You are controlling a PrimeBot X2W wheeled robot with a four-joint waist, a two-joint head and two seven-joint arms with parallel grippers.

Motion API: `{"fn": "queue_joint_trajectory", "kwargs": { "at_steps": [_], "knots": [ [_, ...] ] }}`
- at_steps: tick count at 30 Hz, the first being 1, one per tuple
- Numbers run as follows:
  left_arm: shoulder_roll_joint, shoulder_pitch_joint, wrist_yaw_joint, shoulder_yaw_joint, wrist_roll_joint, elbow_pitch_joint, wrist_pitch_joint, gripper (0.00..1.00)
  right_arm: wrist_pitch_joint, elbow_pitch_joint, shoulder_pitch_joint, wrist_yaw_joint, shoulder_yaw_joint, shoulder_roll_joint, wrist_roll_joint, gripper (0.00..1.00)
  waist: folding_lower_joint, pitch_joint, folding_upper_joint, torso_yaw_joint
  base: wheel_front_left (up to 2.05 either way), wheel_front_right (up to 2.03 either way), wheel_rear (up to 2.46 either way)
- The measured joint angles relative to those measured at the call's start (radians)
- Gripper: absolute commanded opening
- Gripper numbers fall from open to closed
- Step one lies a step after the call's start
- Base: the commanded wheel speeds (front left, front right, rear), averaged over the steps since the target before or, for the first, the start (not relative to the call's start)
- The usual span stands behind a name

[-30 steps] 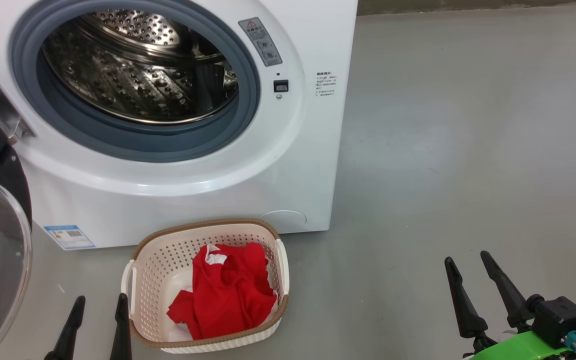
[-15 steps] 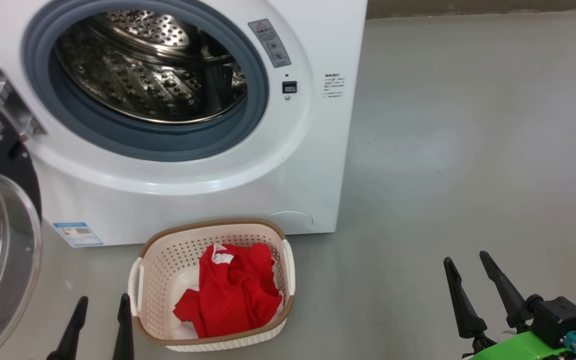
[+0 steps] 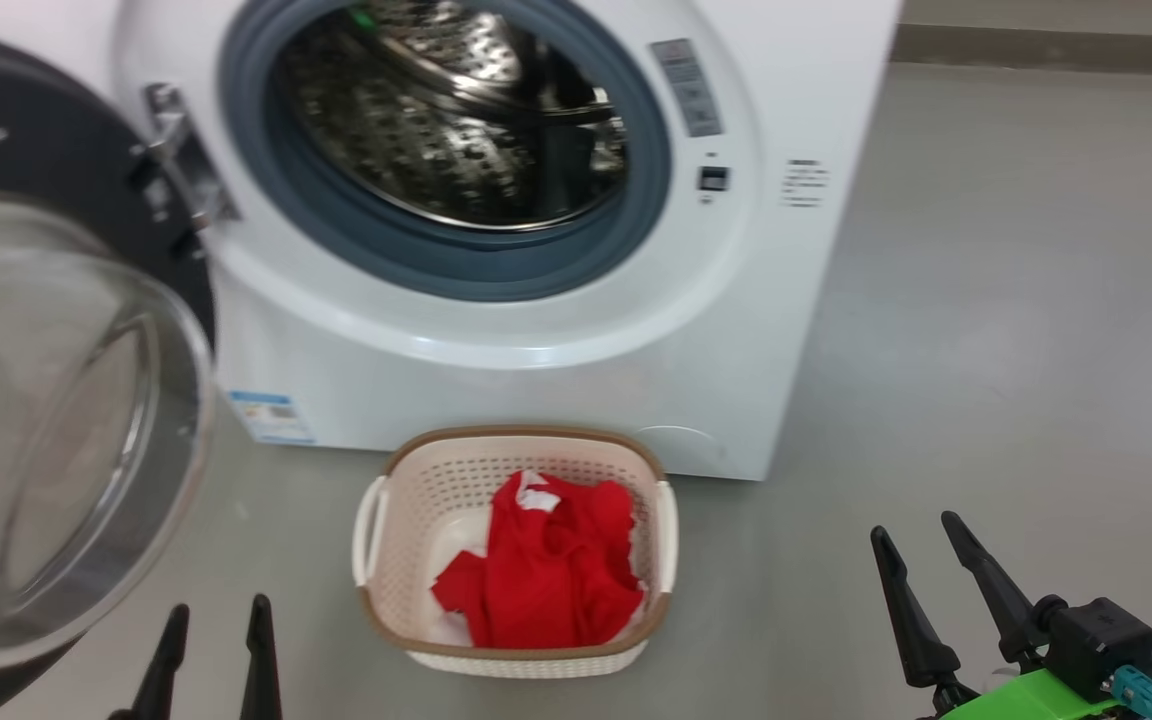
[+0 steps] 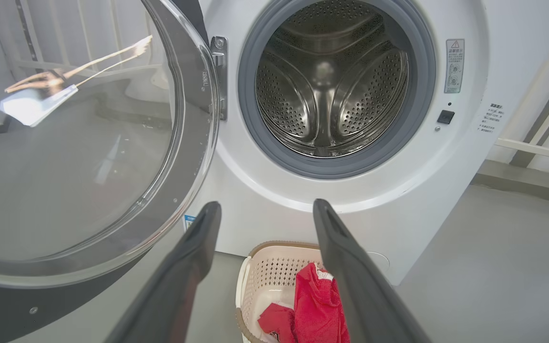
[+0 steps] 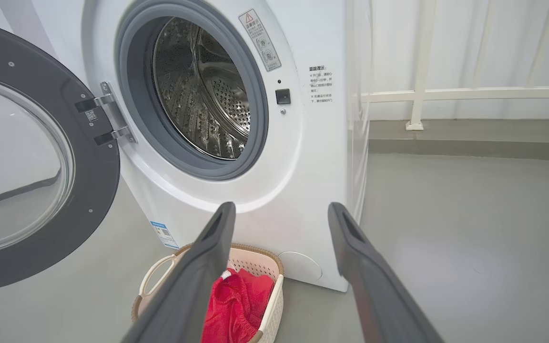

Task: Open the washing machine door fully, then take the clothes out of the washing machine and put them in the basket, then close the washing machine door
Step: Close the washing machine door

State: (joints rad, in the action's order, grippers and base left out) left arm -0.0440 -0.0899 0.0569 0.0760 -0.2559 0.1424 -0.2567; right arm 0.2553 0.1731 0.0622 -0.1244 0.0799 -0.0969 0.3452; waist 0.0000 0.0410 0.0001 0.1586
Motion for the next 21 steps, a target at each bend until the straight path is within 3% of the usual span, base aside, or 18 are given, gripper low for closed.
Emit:
{"fn": "queue_joint_trajectory", "kwargs": {
  "at_steps": [21],
  "knots": [
    [-0.001,-0.039,-0.075,-0.059,-0.058,-0.029,0.0,1.0,0.0,0.022,-0.018,0.0,0.086,-0.01,0.023,1.0,0.0,-0.019,0.0,0.319,0.0,0.0,0.0]
  ]
}}
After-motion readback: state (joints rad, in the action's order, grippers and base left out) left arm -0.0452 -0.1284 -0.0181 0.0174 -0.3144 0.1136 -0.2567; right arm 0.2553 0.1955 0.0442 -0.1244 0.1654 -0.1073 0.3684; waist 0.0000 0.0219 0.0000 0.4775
